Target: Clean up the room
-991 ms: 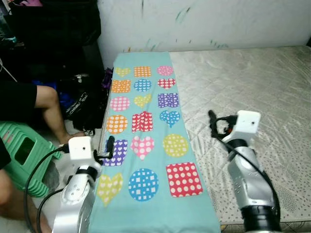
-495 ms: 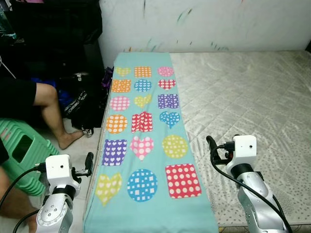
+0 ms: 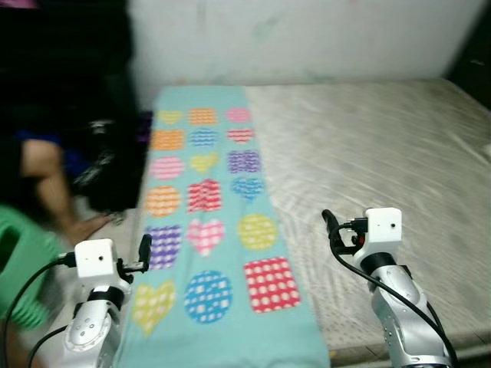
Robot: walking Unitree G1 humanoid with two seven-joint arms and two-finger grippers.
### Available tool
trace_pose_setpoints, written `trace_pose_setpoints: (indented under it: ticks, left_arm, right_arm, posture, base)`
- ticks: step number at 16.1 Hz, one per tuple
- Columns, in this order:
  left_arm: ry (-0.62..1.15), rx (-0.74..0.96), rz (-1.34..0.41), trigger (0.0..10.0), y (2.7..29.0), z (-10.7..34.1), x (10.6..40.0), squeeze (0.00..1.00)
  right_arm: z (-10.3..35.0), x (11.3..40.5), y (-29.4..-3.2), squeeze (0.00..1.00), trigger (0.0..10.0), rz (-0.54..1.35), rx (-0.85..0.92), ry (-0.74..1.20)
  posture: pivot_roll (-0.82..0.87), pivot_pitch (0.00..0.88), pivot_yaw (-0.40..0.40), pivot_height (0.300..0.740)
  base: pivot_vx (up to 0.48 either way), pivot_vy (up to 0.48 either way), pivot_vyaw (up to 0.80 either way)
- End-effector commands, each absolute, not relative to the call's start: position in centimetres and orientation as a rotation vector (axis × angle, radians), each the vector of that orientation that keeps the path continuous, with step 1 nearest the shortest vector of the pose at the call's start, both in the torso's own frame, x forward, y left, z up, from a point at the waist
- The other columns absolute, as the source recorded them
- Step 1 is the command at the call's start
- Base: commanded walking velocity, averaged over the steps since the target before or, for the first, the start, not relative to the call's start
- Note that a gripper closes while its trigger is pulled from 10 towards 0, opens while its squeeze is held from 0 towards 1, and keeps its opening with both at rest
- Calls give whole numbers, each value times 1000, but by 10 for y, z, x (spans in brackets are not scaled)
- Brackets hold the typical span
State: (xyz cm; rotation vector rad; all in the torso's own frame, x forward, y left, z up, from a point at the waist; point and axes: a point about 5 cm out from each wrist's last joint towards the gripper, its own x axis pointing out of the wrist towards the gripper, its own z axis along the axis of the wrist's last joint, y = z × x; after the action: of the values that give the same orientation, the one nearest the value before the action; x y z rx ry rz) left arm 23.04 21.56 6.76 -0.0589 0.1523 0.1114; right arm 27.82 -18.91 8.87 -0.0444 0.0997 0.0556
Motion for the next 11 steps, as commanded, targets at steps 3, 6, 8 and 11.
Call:
trace_pose_setpoints:
  ticks: [3, 6, 8, 11]
  left_arm:
    - [160, -58, 97, 10000, 213, 66, 232, 0]
    - [160, -69, 94, 10000, 211, 66, 232, 0]
    - [160, -66, 91, 10000, 210, 66, 233, 0]
    - [158, -64, 90, 10000, 209, 66, 233, 0]
  right_arm:
    - [93, 279, -190, 0, 10000, 56, -38, 94]
    - [95, 280, -190, 0, 10000, 58, -47, 91]
    - [96, 281, -188, 0, 10000, 64, -44, 83]
    - [96, 281, -186, 0, 10000, 73, -44, 81]
  posture:
    - [-124, 0, -1, 740]
    - [-124, 0, -1, 740]
    - [-123, 0, -5, 740]
    - [-121, 0, -5, 740]
  base:
    - [0, 0, -800]
    - [0, 0, -800]
    - [0, 0, -478]
    - [0, 0, -135]
